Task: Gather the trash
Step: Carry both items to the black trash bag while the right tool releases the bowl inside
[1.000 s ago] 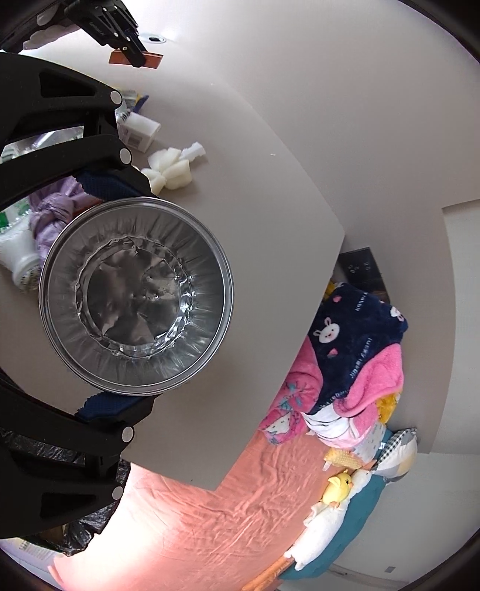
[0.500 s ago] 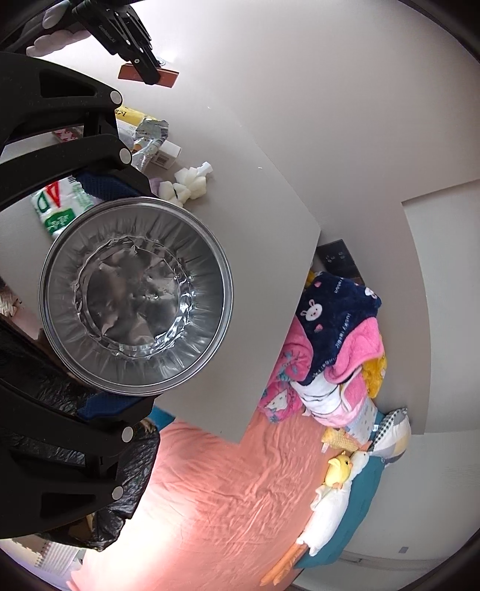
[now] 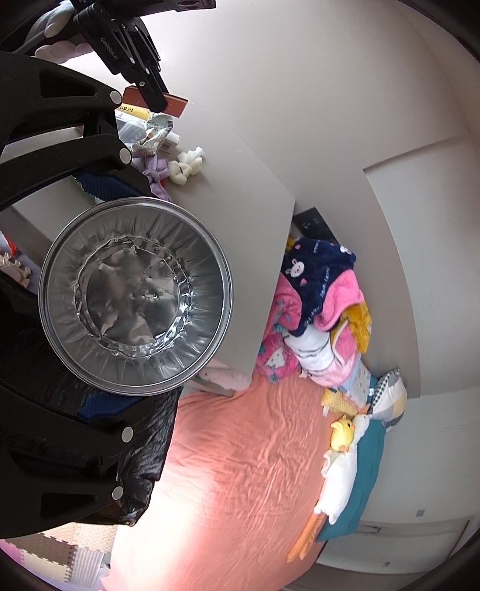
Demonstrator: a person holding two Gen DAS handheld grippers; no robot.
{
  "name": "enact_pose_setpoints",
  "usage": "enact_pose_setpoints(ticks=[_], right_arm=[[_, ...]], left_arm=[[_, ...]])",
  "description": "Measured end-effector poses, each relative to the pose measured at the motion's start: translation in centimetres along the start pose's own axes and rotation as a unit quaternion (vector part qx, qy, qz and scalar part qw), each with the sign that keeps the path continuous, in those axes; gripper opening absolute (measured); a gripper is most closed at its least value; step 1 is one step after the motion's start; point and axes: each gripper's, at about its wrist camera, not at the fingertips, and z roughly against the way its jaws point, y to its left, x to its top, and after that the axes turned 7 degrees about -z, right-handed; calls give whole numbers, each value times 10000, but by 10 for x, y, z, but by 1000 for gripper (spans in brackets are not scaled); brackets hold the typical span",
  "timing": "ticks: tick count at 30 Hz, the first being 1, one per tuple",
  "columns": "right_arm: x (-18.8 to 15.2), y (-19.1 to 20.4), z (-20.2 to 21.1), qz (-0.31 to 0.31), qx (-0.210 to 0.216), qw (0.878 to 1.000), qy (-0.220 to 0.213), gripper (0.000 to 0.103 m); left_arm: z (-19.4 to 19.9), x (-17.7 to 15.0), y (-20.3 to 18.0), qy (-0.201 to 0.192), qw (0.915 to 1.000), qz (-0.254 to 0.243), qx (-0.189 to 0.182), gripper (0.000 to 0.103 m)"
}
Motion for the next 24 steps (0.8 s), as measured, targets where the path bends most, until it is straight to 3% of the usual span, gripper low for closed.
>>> enact_pose_setpoints(ticks=[13,24], right_arm=[[-9,-74,48,-505,-397,9974,-341,82],[-19,-126,72,-943,-577,9927,-472,82]], left_arm=[[-31,24,-90,83,9942,-718,-803,19],[-60,27,-157,383,9785,-1252,-1594,19]])
